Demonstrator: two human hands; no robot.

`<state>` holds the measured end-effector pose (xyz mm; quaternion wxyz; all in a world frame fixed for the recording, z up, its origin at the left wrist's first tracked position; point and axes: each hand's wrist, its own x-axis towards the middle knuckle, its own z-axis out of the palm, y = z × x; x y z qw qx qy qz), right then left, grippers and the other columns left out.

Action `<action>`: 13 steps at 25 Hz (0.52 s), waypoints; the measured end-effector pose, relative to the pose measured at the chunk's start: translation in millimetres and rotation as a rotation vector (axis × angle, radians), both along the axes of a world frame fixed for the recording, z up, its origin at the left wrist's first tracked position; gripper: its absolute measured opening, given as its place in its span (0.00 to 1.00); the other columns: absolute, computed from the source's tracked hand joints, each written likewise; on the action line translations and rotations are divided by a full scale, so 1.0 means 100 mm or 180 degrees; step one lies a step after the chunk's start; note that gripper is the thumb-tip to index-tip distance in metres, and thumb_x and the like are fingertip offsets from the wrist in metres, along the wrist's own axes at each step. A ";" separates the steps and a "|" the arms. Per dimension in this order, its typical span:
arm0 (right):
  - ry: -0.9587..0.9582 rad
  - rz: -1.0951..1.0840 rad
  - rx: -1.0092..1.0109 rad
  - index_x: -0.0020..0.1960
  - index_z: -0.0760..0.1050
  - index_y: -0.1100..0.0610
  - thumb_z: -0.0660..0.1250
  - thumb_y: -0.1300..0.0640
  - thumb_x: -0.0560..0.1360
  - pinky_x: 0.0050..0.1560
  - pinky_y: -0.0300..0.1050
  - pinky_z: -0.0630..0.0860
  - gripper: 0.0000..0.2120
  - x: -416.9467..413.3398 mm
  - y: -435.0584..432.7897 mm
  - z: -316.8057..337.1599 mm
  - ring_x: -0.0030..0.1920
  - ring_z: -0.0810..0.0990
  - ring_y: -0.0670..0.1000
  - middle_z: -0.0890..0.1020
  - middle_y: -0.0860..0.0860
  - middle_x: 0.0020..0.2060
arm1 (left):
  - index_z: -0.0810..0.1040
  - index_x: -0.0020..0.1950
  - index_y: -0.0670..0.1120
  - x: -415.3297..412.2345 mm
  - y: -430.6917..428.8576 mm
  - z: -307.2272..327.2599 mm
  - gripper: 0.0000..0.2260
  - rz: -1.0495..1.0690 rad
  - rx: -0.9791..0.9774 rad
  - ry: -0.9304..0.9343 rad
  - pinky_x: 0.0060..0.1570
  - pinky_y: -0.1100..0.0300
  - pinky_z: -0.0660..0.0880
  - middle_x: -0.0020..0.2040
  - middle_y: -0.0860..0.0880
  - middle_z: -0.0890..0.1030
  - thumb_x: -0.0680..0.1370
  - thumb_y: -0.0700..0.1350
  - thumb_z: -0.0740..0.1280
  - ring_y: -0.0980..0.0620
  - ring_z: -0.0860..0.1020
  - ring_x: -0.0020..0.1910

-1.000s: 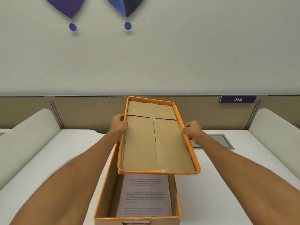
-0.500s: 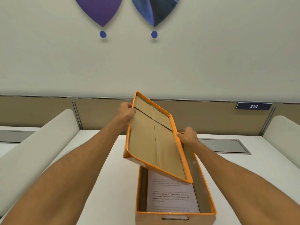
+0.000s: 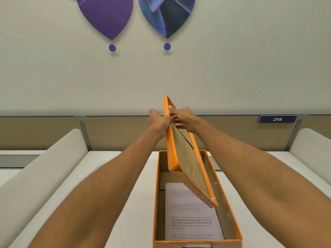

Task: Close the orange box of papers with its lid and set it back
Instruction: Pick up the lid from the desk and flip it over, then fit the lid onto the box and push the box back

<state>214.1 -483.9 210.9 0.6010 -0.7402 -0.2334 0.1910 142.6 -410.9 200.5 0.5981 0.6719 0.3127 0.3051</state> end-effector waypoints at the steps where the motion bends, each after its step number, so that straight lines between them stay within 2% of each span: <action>1: 0.0091 -0.0074 0.0067 0.56 0.79 0.64 0.68 0.48 0.76 0.61 0.55 0.77 0.20 0.02 -0.01 0.02 0.55 0.80 0.55 0.82 0.57 0.52 | 0.64 0.58 0.45 0.02 -0.05 0.02 0.27 -0.0044 -0.0034 -0.0079 0.36 0.55 0.75 0.55 0.41 0.74 0.67 0.39 0.77 0.46 0.77 0.50; 3: 0.0261 -0.0188 0.0162 0.55 0.79 0.65 0.72 0.54 0.73 0.56 0.54 0.80 0.17 0.08 -0.07 0.06 0.49 0.83 0.54 0.83 0.57 0.48 | 0.64 0.58 0.46 0.04 -0.14 0.05 0.27 -0.0242 -0.0068 -0.0254 0.34 0.56 0.76 0.53 0.42 0.75 0.67 0.36 0.76 0.49 0.78 0.44; 4: 0.0350 -0.0209 0.0210 0.53 0.79 0.65 0.73 0.57 0.72 0.51 0.53 0.82 0.14 0.11 -0.09 0.08 0.44 0.84 0.53 0.83 0.58 0.46 | 0.65 0.59 0.45 0.05 -0.17 0.06 0.27 -0.0414 -0.0147 -0.0362 0.36 0.53 0.79 0.53 0.42 0.76 0.67 0.35 0.76 0.48 0.79 0.44; 6: 0.0530 -0.0275 0.0328 0.47 0.78 0.64 0.72 0.61 0.73 0.40 0.52 0.82 0.07 0.17 -0.16 0.12 0.32 0.82 0.52 0.82 0.58 0.41 | 0.69 0.61 0.43 0.05 -0.18 0.04 0.26 -0.0702 -0.0374 -0.0550 0.48 0.48 0.80 0.55 0.41 0.78 0.68 0.36 0.76 0.44 0.81 0.52; 7: 0.0605 -0.0339 0.0399 0.47 0.78 0.64 0.71 0.62 0.74 0.41 0.53 0.82 0.05 0.20 -0.20 0.13 0.33 0.81 0.53 0.80 0.58 0.40 | 0.71 0.60 0.42 0.06 -0.16 0.01 0.23 -0.0734 -0.0427 -0.0572 0.52 0.47 0.78 0.57 0.41 0.79 0.69 0.38 0.75 0.44 0.80 0.55; 8: 0.0650 -0.0412 0.0470 0.47 0.77 0.64 0.70 0.62 0.74 0.47 0.56 0.82 0.05 0.24 -0.24 0.13 0.38 0.80 0.56 0.80 0.59 0.42 | 0.73 0.58 0.43 0.06 -0.13 -0.03 0.19 -0.0703 -0.0444 -0.0533 0.54 0.48 0.76 0.58 0.42 0.79 0.71 0.40 0.74 0.45 0.79 0.57; 10: 0.0602 -0.0494 0.0551 0.44 0.76 0.62 0.69 0.61 0.76 0.54 0.60 0.80 0.05 0.29 -0.31 0.15 0.45 0.80 0.59 0.80 0.60 0.46 | 0.74 0.57 0.43 0.05 -0.04 -0.16 0.13 -0.0609 -0.0443 -0.0340 0.50 0.53 0.73 0.56 0.45 0.78 0.76 0.46 0.70 0.50 0.77 0.52; 12: 0.0499 -0.0485 0.0557 0.43 0.75 0.61 0.68 0.59 0.77 0.55 0.60 0.80 0.06 0.34 -0.37 0.17 0.46 0.81 0.59 0.81 0.60 0.47 | 0.73 0.60 0.43 0.02 0.04 -0.35 0.13 -0.0513 -0.0434 -0.0105 0.48 0.55 0.71 0.54 0.47 0.75 0.79 0.48 0.65 0.53 0.75 0.47; 13: 0.0473 -0.0477 0.0552 0.47 0.75 0.62 0.67 0.58 0.77 0.55 0.61 0.79 0.06 0.36 -0.41 0.18 0.47 0.81 0.59 0.81 0.60 0.48 | 0.72 0.63 0.41 0.00 0.09 -0.45 0.15 -0.0449 -0.0440 0.0013 0.51 0.54 0.69 0.55 0.47 0.74 0.80 0.49 0.63 0.51 0.74 0.50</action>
